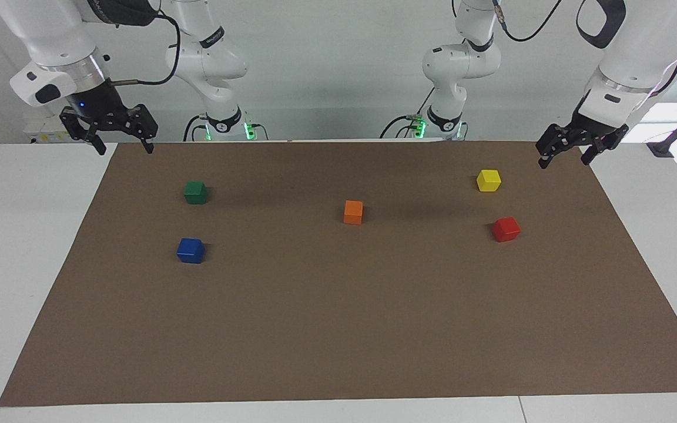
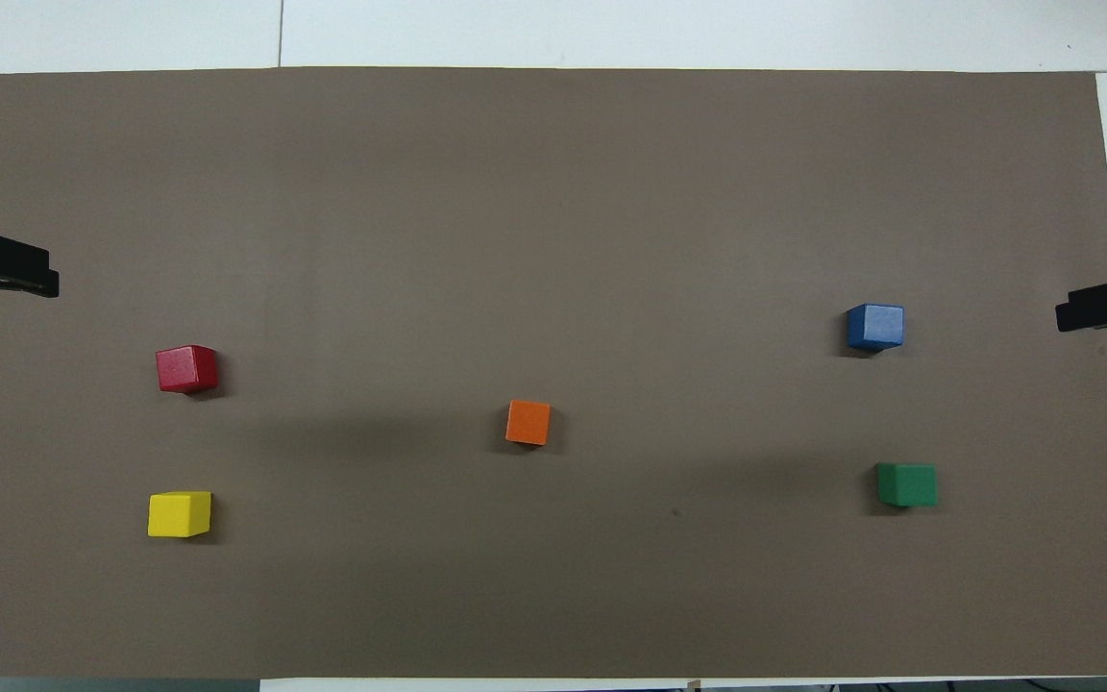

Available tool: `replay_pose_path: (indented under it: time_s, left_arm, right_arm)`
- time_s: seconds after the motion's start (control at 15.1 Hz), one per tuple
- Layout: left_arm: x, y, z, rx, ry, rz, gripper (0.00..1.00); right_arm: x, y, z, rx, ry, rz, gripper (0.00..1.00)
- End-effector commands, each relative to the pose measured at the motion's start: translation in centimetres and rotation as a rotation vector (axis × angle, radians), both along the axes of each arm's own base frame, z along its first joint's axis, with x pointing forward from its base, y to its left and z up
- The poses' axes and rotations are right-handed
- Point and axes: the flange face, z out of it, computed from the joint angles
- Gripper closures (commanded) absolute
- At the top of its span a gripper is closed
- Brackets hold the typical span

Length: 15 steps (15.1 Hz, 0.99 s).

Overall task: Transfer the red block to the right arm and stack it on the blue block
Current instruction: 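Reach the left gripper down to the red cube and grasp it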

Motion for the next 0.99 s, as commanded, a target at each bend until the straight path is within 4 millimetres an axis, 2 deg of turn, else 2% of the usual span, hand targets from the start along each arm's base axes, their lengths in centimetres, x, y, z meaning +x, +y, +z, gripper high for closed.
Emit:
replay_pose_path:
  time_s: [0.0,0.13,0.2,0.26,0.53,0.66,0.73,0.93]
  left_arm:
    - [0.2,-0.1,0.4,-0.002,0.011,-0.014,0.0]
    - [-0.1,0.2,-0.1,0.0,0.01,-0.01,0.0]
    - [-0.1,1.2,-0.9,0.0,0.01,0.003,0.0]
    - [-0.5,1.2,-1.8,0.003,-0.013,-0.003,0.0]
    - [-1.4,2.4,-7.9,0.008,-0.081,0.013,0.0]
    - [-0.9,3.0,-10.9,0.005,-0.092,0.02,0.0]
    - [-0.4,3.6,-13.3,0.005,-0.089,0.029,0.0]
    - [1.2,3.4,-18.6,0.038,-0.077,-0.009,0.0]
  right_arm:
    - [-0.3,-0.2,0.4,0.016,0.005,-0.015,0.0]
    - [-0.3,-0.2,0.4,0.016,0.005,-0.015,0.0]
    - [-0.4,-0.3,0.4,0.016,0.005,-0.017,0.0]
    - [-0.4,-0.3,0.4,0.016,0.005,-0.017,0.0]
    - [-0.4,-0.3,0.4,0.016,0.005,-0.015,0.0]
    - [-0.3,-0.2,0.4,0.016,0.005,-0.015,0.0]
    - [-0.3,-0.2,0.4,0.016,0.005,-0.015,0.0]
    - [-0.5,-0.3,0.3,0.017,0.015,-0.017,0.0]
